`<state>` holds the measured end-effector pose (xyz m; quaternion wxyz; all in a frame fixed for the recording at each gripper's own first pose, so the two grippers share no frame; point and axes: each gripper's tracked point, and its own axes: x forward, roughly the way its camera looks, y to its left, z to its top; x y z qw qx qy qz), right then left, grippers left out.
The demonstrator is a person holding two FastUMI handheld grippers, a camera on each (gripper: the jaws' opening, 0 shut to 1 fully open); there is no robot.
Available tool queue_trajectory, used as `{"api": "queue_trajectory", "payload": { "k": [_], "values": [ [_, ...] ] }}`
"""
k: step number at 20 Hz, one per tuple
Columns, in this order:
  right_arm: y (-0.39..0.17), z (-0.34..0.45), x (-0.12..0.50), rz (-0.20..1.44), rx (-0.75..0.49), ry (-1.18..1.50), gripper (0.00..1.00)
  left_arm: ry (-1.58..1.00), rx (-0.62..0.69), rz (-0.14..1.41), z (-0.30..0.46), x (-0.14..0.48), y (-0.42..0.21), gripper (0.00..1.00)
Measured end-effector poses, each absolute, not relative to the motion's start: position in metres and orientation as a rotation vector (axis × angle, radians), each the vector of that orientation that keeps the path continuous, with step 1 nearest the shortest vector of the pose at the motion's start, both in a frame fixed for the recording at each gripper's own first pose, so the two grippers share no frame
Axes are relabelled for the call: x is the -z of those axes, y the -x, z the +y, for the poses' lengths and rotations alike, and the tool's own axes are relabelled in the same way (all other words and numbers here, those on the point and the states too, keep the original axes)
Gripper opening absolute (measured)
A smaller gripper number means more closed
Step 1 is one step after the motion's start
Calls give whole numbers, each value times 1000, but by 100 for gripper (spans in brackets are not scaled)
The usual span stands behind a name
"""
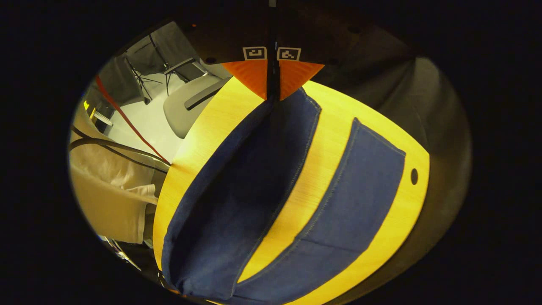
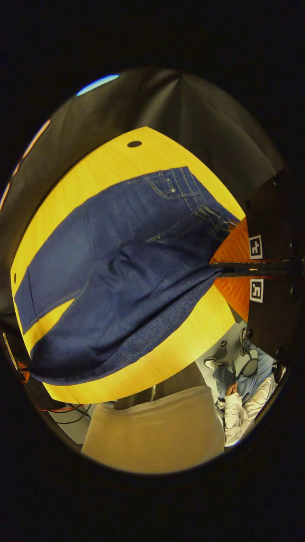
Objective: Grasp the waist and the cuffs of the jeans and fold them to make the two legs overlap; first hold the waist and fold one-third of the jeans toward the cuffs, then hold the cuffs and fold the remaining one-third in the same direction to finish folding.
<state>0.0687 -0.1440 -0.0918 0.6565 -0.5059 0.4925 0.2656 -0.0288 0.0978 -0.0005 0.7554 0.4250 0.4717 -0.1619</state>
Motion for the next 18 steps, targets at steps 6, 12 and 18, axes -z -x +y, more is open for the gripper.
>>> {"api": "queue_trajectory", "payload": {
  "k": [6,12,18],
  "values": [
    [-115,-131,70,1109,-577,1146,3,-962,257,1002,116,-60,-7,0],
    [-186,-119,66,1068,-517,1041,3,-971,198,980,130,-103,-59,0],
    [-258,-115,89,1016,-443,916,3,-964,154,942,138,-141,-131,0]
  ]
}}
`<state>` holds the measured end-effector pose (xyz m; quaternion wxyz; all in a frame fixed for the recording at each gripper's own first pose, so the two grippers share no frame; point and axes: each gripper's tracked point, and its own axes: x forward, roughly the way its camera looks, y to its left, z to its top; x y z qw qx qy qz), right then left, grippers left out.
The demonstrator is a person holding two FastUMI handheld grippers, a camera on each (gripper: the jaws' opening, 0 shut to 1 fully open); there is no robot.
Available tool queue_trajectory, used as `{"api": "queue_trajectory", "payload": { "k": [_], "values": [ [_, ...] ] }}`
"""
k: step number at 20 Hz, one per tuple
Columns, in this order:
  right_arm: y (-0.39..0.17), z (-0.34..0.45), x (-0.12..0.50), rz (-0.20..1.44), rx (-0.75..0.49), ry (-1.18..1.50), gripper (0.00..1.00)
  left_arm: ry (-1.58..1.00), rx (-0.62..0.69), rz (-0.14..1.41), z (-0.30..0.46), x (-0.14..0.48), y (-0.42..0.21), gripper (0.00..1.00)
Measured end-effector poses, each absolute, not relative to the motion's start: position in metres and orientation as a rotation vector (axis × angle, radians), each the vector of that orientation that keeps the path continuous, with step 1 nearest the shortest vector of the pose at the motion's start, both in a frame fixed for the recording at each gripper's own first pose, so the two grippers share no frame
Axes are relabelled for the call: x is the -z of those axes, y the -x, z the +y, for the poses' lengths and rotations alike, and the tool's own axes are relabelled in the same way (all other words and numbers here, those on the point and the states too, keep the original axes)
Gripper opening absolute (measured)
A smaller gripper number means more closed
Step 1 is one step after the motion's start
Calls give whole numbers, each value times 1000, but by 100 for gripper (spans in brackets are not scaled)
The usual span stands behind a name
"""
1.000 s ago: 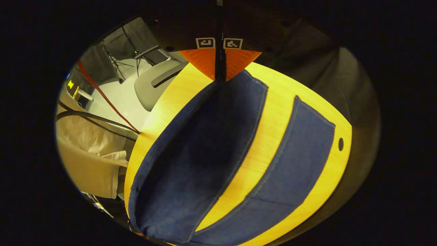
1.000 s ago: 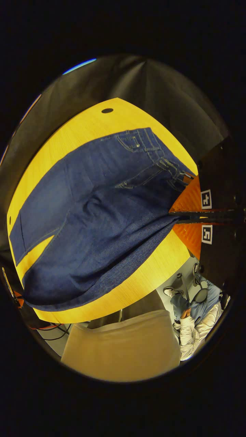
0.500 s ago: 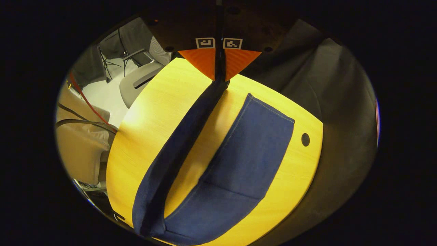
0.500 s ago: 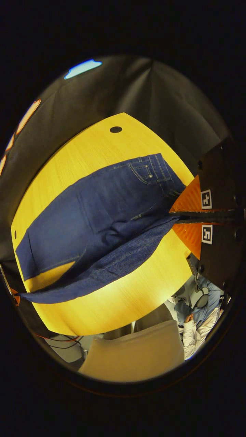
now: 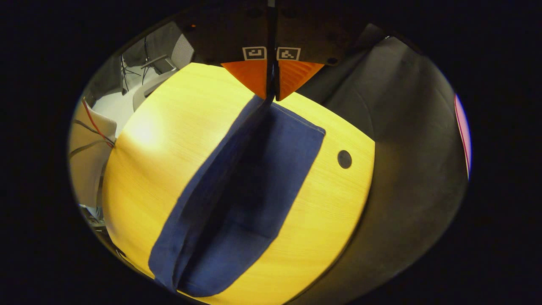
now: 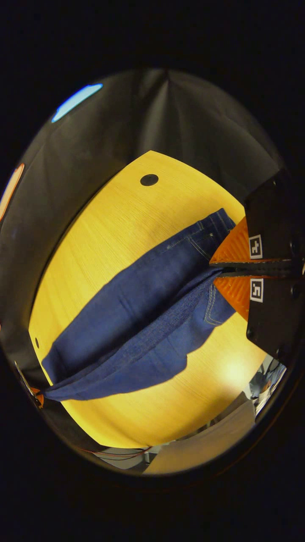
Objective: Grasp the waist and the cuffs of the jeans and fold them to make the two legs overlap; first hold the waist and fold one-third of the jeans toward the cuffs, then hold the cuffs and fold the remaining one-third in the same direction to finish folding.
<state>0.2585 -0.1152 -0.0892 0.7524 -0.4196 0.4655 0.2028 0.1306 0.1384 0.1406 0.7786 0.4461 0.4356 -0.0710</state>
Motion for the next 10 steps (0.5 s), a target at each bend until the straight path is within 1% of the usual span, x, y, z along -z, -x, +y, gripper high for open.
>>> {"api": "queue_trajectory", "payload": {
  "k": [2,3,4,5,7,8,9,10],
  "values": [
    [-279,-114,101,1003,-415,880,3,-971,146,954,143,-141,-154,0],
    [-286,-114,109,999,-402,869,7,-977,139,959,146,-139,-168,0],
    [-295,-114,117,991,-385,869,0,-975,132,962,150,-134,-178,0],
    [-304,-115,125,985,-371,880,3,-967,131,964,151,-128,-190,0],
    [-314,-113,141,976,-354,907,2,-944,122,977,148,-115,-203,0],
    [-316,-115,147,972,-348,920,2,-938,122,967,149,-110,-211,0],
    [-322,-115,152,966,-339,928,5,-938,112,946,150,-108,-219,0],
    [-324,-114,150,959,-335,932,5,-940,93,917,151,-110,-227,0]
  ]
}}
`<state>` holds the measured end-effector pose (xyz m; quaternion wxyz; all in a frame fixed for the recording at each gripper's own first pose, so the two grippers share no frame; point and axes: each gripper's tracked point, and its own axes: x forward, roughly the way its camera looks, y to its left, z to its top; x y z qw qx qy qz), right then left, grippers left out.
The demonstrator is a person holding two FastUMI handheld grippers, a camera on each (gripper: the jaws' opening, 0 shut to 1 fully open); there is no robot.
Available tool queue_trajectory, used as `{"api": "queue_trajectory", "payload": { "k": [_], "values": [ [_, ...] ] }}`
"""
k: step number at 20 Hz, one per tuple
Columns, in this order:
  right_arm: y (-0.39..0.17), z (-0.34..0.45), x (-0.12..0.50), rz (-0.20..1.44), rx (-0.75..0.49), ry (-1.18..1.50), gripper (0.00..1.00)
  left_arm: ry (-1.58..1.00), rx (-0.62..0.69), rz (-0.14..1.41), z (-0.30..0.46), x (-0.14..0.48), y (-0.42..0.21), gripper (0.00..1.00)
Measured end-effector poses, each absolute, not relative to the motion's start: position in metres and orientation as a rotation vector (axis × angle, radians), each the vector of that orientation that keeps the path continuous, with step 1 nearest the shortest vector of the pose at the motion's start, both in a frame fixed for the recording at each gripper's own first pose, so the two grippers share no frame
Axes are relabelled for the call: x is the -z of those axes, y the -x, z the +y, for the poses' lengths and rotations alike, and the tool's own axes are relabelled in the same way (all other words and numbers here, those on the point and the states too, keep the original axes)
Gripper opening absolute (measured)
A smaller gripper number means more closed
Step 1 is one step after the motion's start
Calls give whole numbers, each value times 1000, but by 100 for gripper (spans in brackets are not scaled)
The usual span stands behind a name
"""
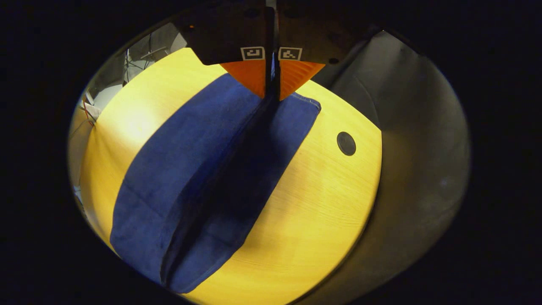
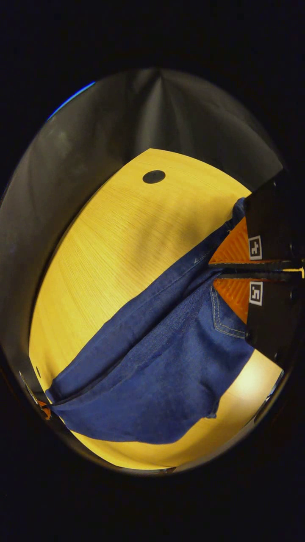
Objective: Grasp the waist and the cuffs of the jeans and fold them to make the two legs overlap; first hold the waist and fold one-third of the jeans toward the cuffs, then hold the cuffs and fold the remaining one-third in the same direction to finish folding.
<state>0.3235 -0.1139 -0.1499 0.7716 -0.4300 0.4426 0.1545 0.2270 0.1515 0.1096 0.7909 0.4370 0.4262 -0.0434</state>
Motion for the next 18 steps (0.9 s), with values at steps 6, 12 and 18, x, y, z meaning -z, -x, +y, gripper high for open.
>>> {"api": "queue_trajectory", "payload": {
  "k": [6,12,18],
  "values": [
    [-336,-119,151,922,-269,802,27,-858,-19,764,162,-108,-243,48],
    [-341,-157,96,749,-117,620,100,-742,-236,452,176,-143,-239,96],
    [-293,-230,54,681,0,403,100,-468,-341,121,128,-179,-185,95]
  ]
}}
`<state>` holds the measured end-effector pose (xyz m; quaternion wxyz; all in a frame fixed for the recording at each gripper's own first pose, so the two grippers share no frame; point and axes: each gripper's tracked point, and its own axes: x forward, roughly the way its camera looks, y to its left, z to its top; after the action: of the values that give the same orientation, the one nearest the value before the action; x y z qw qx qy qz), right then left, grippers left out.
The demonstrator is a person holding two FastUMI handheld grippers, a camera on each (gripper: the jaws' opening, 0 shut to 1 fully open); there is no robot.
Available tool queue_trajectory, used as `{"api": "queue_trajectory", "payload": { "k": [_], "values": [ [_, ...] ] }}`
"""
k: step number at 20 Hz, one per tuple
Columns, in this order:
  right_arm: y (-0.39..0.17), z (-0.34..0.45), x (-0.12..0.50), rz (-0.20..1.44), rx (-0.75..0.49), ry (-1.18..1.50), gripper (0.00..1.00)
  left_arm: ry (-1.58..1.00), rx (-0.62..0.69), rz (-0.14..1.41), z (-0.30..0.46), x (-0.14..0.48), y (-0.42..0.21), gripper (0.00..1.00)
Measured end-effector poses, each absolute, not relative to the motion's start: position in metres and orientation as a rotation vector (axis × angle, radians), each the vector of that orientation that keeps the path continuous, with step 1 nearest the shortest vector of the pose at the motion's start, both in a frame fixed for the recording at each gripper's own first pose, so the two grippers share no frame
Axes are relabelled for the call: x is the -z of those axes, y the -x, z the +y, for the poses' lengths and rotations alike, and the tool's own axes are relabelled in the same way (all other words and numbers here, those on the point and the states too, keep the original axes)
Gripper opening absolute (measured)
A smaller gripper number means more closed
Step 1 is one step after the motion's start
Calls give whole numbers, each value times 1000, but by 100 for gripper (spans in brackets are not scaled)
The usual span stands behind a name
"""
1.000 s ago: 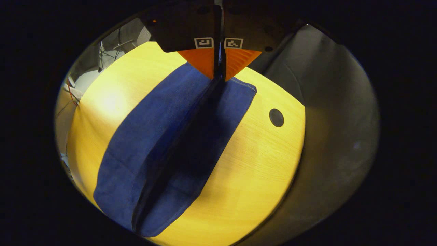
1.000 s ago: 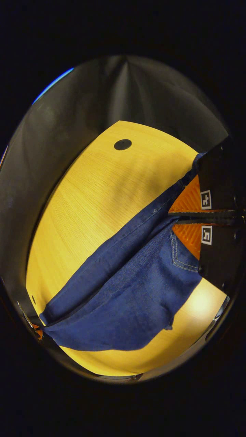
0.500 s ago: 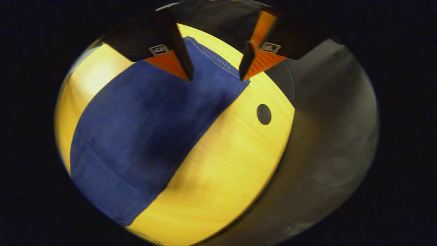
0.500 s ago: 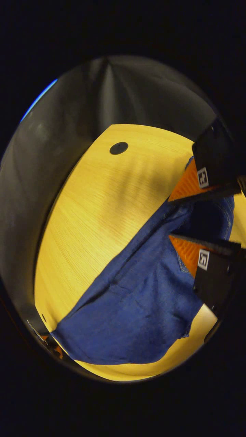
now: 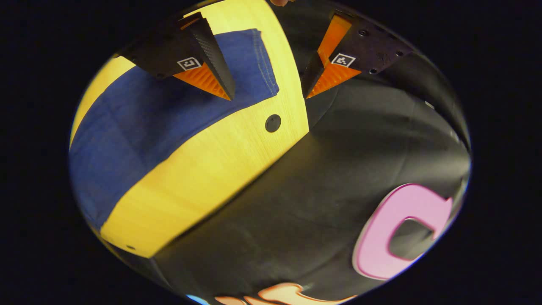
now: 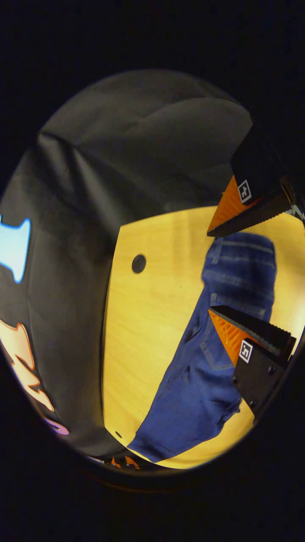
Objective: Grasp the waist and the cuffs of the jeans and fold them to make the two legs overlap; first hold the waist and fold one-third of the jeans toward the cuffs, then hold the cuffs and fold the remaining one-third in the same direction to finish folding.
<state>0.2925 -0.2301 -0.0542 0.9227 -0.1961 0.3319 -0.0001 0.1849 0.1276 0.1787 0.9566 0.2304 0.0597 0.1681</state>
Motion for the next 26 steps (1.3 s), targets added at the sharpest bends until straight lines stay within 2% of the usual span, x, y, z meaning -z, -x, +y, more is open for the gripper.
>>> {"api": "queue_trajectory", "payload": {
  "k": [6,16,21,26],
  "values": [
    [-255,-268,85,722,7,335,100,-258,-366,-39,78,-182,-115,95],
    [-253,-265,123,777,-80,202,100,-59,-470,-189,1,-187,-9,95],
    [-252,-264,131,795,-117,168,97,-47,-504,-267,-35,-212,21,95],
    [-251,-261,136,792,-139,128,94,32,-480,-264,-63,-211,28,95]
  ]
}}
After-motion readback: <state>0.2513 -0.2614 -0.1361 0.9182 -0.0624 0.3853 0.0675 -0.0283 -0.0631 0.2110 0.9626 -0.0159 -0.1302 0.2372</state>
